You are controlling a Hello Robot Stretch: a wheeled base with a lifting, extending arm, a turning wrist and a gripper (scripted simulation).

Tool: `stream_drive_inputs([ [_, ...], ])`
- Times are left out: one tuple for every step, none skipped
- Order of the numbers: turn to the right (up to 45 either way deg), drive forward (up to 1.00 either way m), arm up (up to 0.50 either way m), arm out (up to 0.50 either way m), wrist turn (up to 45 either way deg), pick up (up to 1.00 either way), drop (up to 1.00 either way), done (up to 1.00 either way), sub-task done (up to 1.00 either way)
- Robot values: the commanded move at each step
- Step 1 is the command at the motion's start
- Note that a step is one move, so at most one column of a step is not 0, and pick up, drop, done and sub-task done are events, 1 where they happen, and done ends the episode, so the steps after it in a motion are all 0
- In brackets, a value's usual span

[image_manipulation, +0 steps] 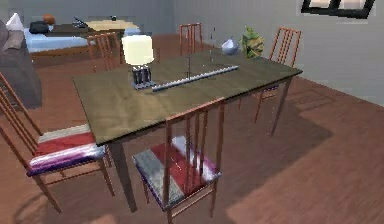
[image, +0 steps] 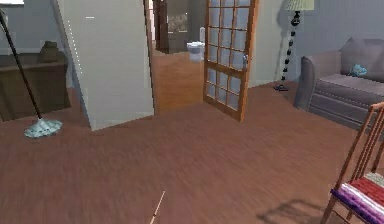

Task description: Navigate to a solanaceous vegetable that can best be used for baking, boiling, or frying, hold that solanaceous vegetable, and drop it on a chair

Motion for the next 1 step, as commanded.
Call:
stream_drive_inputs([
  [3.0,0.00,0.00,0.00,0.0,0.00,0.00,0.00,0.00],
])
